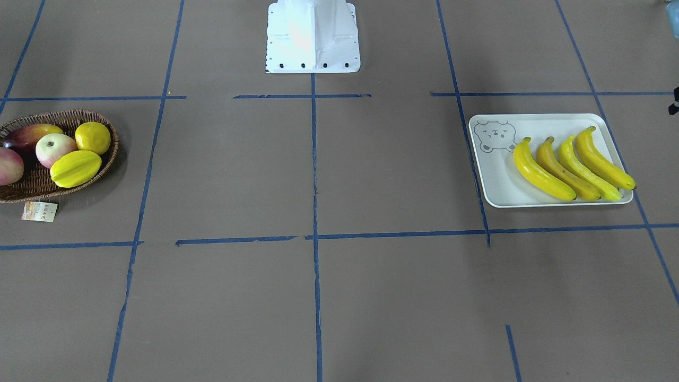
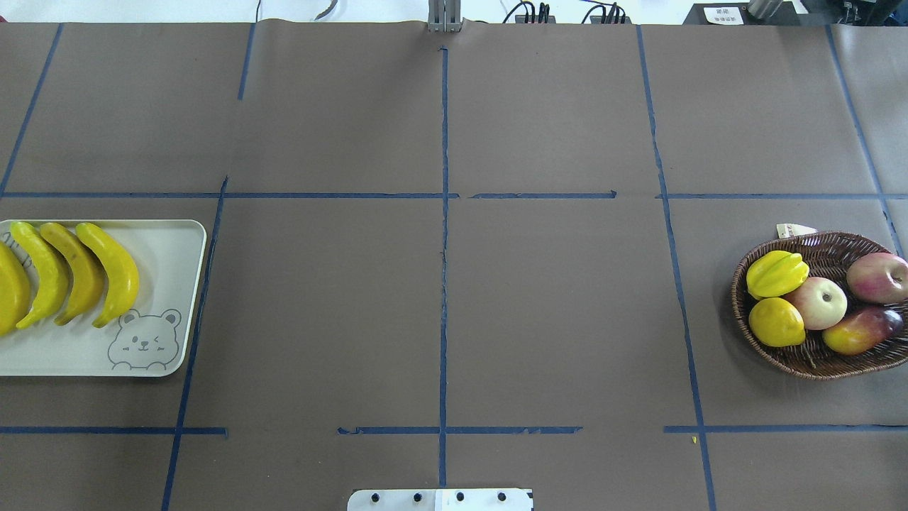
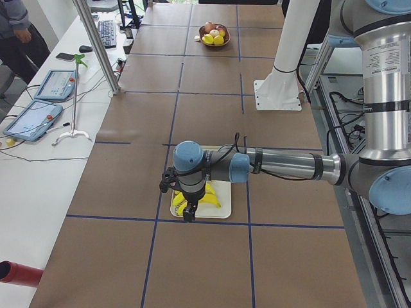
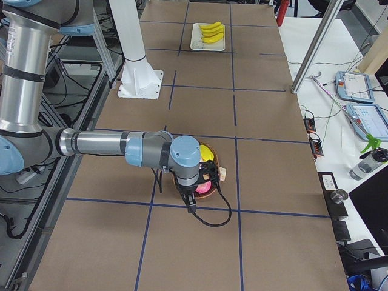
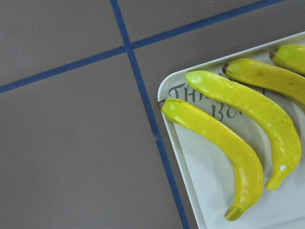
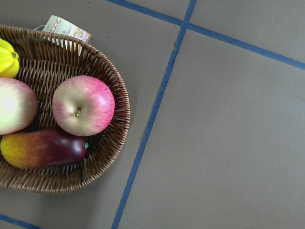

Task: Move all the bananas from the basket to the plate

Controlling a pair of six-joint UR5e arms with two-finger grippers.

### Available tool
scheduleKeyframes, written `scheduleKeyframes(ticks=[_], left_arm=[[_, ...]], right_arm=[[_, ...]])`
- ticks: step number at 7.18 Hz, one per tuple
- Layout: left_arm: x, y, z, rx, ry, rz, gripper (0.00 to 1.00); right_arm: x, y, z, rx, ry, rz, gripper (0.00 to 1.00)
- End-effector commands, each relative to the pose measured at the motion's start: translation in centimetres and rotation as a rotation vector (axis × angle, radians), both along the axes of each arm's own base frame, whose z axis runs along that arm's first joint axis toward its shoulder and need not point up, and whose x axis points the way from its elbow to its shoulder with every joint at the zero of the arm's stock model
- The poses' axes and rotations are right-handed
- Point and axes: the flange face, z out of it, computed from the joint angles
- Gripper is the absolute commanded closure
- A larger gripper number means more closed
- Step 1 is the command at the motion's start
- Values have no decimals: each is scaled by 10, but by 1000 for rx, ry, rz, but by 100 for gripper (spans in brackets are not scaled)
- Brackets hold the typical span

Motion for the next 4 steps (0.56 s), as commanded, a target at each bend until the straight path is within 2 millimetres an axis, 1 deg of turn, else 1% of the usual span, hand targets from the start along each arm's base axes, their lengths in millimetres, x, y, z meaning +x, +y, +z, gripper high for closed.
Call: scheduleKeyframes(ticks=[1, 2, 4], left_arm=[[-19, -2, 1, 3, -3, -46, 0], [-37, 5, -10, 15, -7, -95, 0], [-37, 14, 1, -9, -9, -94, 0]], right_arm=[[1, 3, 10, -27, 2, 8, 1], [1, 2, 7, -54, 3, 45, 2], [1, 1, 7, -81, 2, 77, 2]])
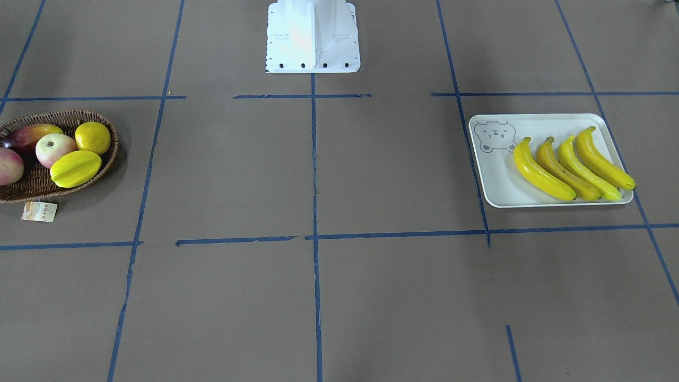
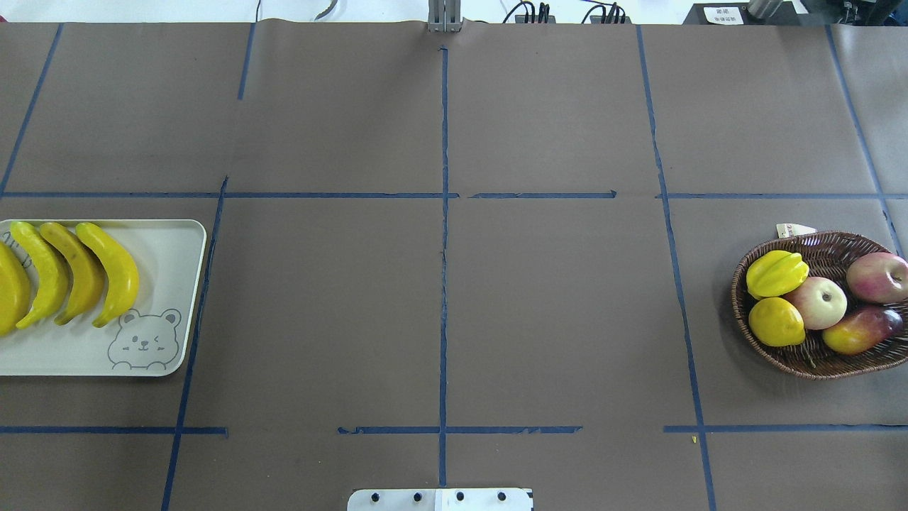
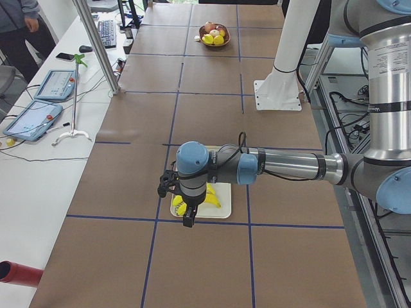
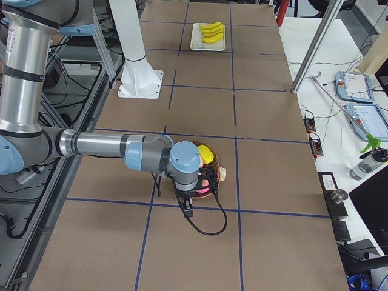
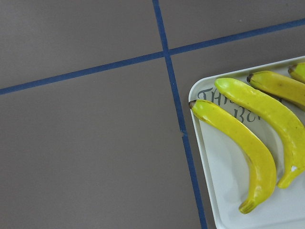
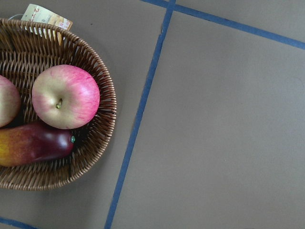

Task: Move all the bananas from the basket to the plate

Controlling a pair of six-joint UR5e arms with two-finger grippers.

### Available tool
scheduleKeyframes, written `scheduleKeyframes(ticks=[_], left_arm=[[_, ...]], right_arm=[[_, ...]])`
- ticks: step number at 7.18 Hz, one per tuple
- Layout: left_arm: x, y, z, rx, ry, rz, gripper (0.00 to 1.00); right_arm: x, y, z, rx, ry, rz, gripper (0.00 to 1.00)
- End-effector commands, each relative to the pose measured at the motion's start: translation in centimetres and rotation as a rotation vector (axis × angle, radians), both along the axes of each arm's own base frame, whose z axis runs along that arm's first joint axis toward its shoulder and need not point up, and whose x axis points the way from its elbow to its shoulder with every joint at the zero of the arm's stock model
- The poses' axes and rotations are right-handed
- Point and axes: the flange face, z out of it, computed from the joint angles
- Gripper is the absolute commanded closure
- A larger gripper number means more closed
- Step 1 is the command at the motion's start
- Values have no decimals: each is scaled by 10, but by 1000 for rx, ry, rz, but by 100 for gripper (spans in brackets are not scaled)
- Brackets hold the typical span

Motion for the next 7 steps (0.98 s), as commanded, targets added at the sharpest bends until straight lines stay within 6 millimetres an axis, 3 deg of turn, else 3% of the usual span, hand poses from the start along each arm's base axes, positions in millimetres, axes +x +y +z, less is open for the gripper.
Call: scheduleKeyframes(ticks=[1, 7], left_arm=[[-2, 12, 10, -21, -1, -4, 0], [-2, 15, 11, -26, 1, -5, 0]], right_arm=[[0, 0, -2, -19, 0, 26, 2], [0, -2, -6, -39, -3, 58, 1]])
